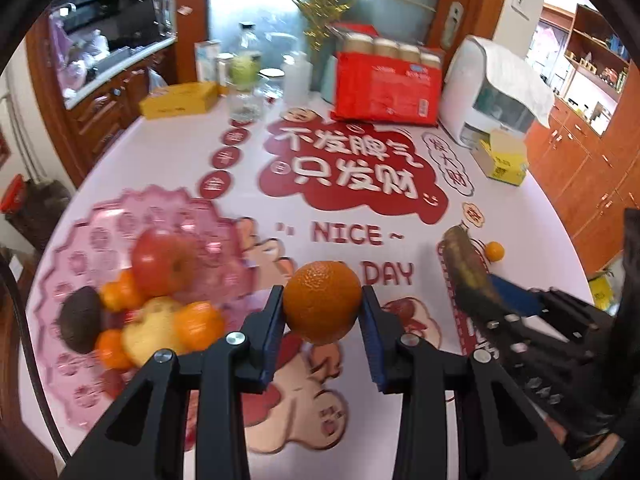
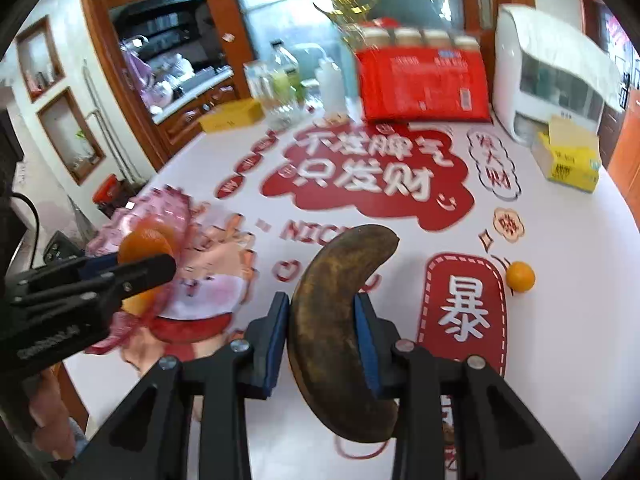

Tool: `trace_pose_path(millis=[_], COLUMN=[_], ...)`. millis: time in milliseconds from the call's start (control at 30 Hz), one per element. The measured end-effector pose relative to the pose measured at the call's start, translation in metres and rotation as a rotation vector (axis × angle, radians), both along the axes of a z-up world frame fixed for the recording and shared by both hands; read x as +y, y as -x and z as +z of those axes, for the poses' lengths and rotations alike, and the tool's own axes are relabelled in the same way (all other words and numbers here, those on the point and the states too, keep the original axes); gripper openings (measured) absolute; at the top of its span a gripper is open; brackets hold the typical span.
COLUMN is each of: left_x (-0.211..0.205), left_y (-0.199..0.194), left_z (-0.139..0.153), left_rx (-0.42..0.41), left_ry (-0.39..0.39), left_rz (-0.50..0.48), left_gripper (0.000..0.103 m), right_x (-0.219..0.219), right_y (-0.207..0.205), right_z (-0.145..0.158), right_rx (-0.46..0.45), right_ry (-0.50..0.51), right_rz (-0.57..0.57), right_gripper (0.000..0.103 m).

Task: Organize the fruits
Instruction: 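Grasp an orange with the left tool while the right tool grasps the brown banana, then carry the orange and banana over the pink bowl and release both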

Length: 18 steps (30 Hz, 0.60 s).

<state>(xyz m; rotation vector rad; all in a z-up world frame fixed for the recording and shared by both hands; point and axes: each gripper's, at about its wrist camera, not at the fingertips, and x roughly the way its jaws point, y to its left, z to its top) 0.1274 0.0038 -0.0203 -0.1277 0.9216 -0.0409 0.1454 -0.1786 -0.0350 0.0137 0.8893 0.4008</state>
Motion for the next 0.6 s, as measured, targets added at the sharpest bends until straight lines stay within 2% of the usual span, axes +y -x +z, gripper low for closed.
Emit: trace_pose_path(millis=[233,367,467,600], left_x=[0.057,0.097,0.128,0.157], left_y=[0.037,0.057,0.067,0.069], left_z=[0.03,0.043,0.04,0.021], left_rx=[-0.075,-0.116,-0.116,-0.083], left_ry=[-0.024,-0.035,-0.015,-0.008], left_rz=[0.108,0.198,0.255,0.318], left_gripper=[0.035,0.035,0.035,0.035], right_x=[0.042,0.075,0.107,0.152], right_y=[0.03,0.036,0.036,0.028], right_z=[0.058,0.079,0.081,0.065], right_rx=[-0.099,-0.131,-0.14,-0.112], right_ry=[-0.051,-0.073,-0.064,-0.041], right_rz=[0.106,0.184,0.235,0.298], right_gripper=[0.033,0.033,0.033,0.033])
